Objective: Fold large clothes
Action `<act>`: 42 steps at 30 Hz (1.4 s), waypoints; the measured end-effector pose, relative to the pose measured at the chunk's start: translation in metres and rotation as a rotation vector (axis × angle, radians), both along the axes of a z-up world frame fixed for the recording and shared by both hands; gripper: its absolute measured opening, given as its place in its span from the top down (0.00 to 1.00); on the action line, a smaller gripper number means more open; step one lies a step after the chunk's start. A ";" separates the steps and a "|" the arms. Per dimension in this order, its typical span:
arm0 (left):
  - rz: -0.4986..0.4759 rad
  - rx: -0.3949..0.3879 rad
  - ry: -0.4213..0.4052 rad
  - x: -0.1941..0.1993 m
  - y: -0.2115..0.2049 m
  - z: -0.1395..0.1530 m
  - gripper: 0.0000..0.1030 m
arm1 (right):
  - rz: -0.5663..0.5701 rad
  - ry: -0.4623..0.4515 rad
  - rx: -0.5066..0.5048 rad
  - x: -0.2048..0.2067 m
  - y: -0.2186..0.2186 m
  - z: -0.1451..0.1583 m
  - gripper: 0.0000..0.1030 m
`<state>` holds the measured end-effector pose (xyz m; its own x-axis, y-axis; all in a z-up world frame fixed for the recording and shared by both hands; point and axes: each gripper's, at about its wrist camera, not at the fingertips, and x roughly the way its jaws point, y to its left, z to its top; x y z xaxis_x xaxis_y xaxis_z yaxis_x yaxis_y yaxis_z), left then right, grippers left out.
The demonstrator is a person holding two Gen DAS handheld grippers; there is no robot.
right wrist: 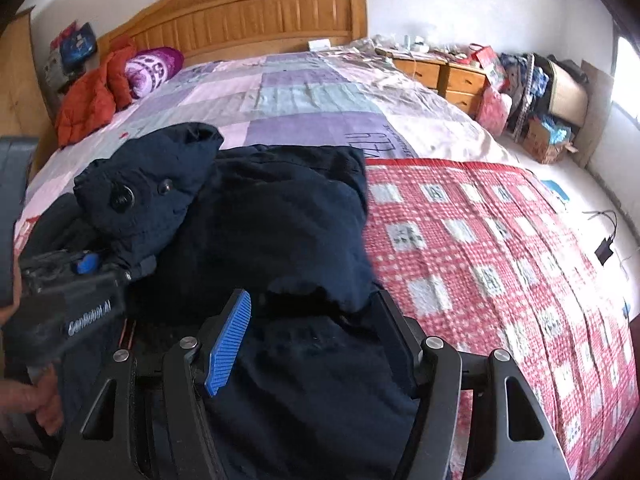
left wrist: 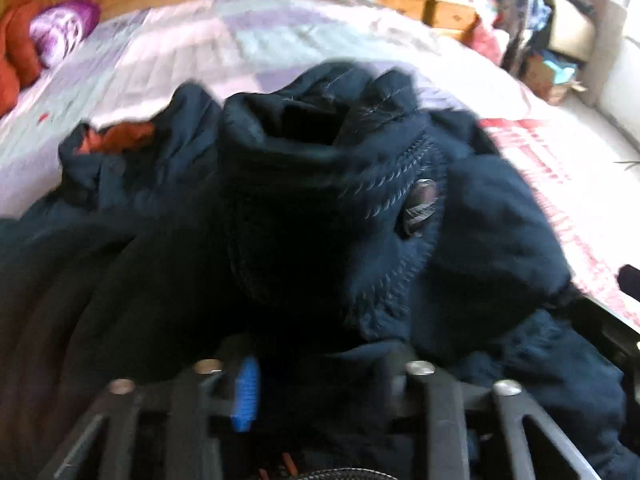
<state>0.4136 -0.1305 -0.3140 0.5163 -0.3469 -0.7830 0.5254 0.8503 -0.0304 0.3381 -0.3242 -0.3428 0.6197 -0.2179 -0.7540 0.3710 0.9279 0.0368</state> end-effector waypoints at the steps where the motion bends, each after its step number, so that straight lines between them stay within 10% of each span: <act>1: -0.017 -0.015 -0.022 -0.005 -0.001 0.007 0.47 | -0.009 -0.002 0.003 -0.004 -0.003 0.002 0.35; 9: -0.131 -0.117 -0.080 -0.027 -0.001 0.041 0.35 | -0.107 -0.003 0.082 -0.013 -0.025 0.012 0.35; 19: 0.309 0.019 -0.146 -0.018 0.179 0.031 0.35 | 0.071 -0.080 0.117 0.025 0.017 0.036 0.16; 27: 0.585 0.130 0.005 0.009 0.288 -0.025 0.35 | 0.100 0.089 0.092 0.102 0.037 0.003 0.17; 28: 0.620 0.128 0.027 0.011 0.298 -0.033 0.35 | 0.110 0.113 0.111 0.108 0.039 -0.004 0.21; 30: 0.671 0.121 0.054 0.018 0.312 -0.048 0.35 | 0.137 0.134 0.146 0.113 0.041 -0.011 0.58; 33: 0.778 0.096 0.099 0.023 0.338 -0.061 0.35 | 0.164 0.096 0.095 0.107 0.049 -0.004 0.77; 42: 0.797 0.079 0.116 0.036 0.362 -0.074 0.30 | 0.137 0.129 0.075 0.070 0.049 -0.016 0.80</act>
